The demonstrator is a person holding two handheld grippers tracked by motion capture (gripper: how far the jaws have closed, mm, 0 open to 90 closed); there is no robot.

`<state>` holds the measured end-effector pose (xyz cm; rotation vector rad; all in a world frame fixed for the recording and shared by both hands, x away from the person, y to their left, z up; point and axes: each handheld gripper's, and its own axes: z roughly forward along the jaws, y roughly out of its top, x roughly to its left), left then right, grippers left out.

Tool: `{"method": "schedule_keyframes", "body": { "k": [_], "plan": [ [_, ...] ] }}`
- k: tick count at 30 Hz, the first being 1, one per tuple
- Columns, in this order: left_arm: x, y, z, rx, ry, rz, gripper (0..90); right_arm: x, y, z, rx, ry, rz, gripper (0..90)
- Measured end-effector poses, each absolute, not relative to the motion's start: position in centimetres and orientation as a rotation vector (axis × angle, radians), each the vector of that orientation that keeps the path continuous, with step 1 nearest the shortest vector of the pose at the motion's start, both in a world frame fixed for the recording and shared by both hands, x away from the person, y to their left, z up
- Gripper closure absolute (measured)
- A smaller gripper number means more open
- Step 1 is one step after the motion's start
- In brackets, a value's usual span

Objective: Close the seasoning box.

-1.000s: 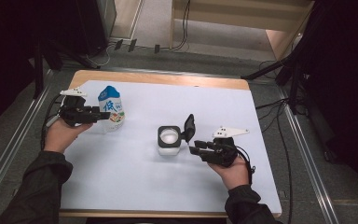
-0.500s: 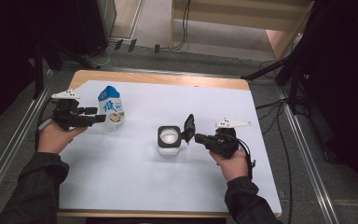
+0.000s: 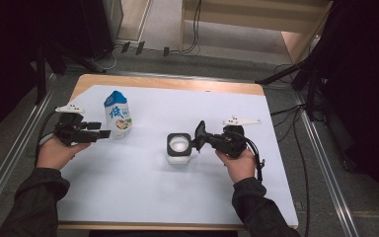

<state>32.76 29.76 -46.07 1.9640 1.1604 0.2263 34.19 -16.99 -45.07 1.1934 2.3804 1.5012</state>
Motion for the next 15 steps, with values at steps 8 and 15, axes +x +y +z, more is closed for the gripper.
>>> {"method": "schedule_keyframes", "body": {
  "k": [8,15],
  "plan": [
    [31.3,29.2,-46.1,1.997,1.142,0.233,40.0,34.4,-16.8,-44.8,1.204,2.368,1.529,89.8],
    [30.6,29.3,-46.2,1.987,1.133,0.238,39.9,34.5,-16.3,-44.7,1.197,2.345,1.564,89.8]
  ]
}}
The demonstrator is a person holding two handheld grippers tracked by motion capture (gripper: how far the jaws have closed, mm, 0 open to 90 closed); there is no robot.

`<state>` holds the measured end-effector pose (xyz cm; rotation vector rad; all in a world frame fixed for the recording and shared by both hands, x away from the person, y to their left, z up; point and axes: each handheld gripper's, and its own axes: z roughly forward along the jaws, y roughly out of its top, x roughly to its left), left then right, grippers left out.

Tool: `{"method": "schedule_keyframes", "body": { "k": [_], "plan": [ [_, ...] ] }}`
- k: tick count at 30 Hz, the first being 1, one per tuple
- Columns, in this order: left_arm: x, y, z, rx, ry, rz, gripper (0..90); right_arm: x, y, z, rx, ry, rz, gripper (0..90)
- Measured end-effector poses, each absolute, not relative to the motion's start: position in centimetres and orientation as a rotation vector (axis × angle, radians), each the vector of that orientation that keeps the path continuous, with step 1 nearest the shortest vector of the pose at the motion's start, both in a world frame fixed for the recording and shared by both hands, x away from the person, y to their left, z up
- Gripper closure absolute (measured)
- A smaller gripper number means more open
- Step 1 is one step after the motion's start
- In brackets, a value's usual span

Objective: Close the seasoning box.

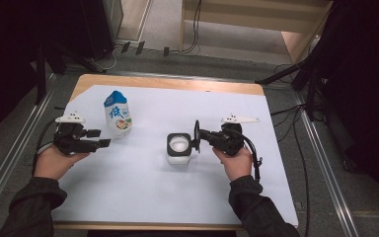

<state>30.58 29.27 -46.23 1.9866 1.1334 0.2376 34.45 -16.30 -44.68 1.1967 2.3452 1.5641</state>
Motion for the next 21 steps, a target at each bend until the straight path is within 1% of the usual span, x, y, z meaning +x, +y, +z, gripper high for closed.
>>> {"method": "schedule_keyframes", "body": {
  "k": [21],
  "plan": [
    [29.8,30.2,-46.7,1.977,1.164,0.232,39.7,34.8,-14.1,-45.1,1.138,2.432,1.529,89.5]
  ]
}}
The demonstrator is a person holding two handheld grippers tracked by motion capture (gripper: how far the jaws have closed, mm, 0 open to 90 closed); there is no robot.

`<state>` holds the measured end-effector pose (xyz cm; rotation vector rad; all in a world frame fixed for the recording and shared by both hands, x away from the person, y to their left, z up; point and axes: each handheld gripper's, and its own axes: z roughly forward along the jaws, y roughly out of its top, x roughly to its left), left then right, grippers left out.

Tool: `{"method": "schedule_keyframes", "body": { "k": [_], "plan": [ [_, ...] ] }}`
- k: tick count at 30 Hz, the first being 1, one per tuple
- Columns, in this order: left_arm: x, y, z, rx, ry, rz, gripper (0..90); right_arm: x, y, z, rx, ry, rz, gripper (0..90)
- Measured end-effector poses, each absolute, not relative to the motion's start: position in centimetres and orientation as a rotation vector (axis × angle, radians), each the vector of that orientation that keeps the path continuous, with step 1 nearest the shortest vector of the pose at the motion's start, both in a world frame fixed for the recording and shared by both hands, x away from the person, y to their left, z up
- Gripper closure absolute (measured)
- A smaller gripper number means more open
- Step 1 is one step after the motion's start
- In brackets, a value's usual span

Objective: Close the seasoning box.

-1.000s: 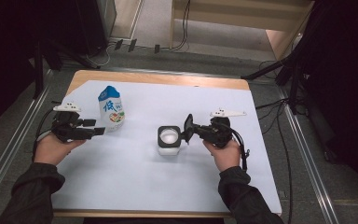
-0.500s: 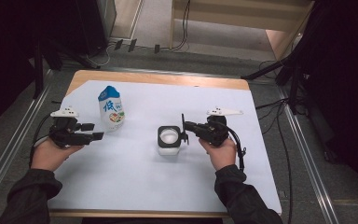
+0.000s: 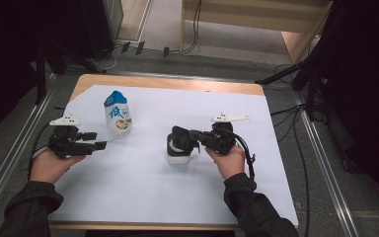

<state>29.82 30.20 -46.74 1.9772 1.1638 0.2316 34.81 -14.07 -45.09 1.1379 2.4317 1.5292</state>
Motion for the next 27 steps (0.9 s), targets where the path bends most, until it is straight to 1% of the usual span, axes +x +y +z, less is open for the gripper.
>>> {"method": "schedule_keyframes", "body": {
  "k": [2,5,11,16,21,27],
  "plan": [
    [29.8,30.2,-46.8,1.98,1.162,0.232,39.7,34.8,-13.9,-45.2,1.111,2.436,1.524,89.3],
    [29.8,30.2,-46.8,1.978,1.163,0.231,39.6,34.8,-13.9,-45.1,1.111,2.436,1.523,86.4],
    [29.9,30.1,-46.8,1.982,1.155,0.239,39.5,35.0,-14.8,-44.9,1.11,2.401,1.524,72.7],
    [30.1,29.9,-46.6,1.987,1.152,0.227,39.0,35.1,-15.7,-44.8,1.104,2.396,1.5,64.3],
    [30.4,29.6,-46.7,1.98,1.147,0.228,38.7,35.0,-17.1,-44.8,1.133,2.355,1.492,58.6],
    [30.9,29.4,-46.7,1.985,1.142,0.219,38.4,34.6,-19.1,-44.5,1.154,2.289,1.457,55.1]
  ]
}}
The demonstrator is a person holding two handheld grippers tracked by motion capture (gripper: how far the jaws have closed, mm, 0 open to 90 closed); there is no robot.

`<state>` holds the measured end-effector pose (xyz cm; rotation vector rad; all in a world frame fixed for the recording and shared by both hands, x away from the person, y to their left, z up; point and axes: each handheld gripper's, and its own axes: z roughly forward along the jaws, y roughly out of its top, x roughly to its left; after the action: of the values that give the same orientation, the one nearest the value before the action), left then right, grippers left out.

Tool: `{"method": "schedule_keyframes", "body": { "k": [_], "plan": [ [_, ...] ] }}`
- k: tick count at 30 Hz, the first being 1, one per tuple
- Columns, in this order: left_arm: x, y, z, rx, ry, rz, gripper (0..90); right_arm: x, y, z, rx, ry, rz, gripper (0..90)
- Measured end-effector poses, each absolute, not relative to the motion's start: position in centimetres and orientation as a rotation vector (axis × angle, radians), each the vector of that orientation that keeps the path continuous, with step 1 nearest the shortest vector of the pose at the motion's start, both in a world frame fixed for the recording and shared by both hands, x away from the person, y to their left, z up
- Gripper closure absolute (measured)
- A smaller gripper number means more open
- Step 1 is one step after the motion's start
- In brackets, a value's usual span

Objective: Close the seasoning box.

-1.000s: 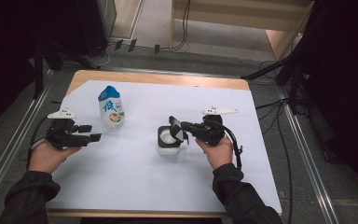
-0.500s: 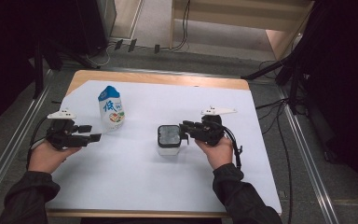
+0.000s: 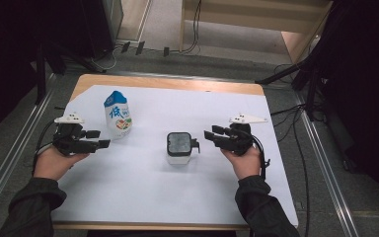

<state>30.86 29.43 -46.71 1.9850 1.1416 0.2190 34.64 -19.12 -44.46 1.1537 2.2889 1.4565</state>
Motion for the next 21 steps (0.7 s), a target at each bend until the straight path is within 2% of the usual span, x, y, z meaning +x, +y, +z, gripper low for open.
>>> {"method": "schedule_keyframes", "body": {
  "k": [9,21],
  "plan": [
    [31.6,29.2,-46.9,1.991,1.131,0.206,38.3,34.2,-22.1,-44.7,1.202,2.214,1.437,51.6],
    [32.4,28.9,-47.2,1.998,1.134,0.197,38.2,33.8,-24.0,-45.4,1.252,2.177,1.394,47.4]
  ]
}}
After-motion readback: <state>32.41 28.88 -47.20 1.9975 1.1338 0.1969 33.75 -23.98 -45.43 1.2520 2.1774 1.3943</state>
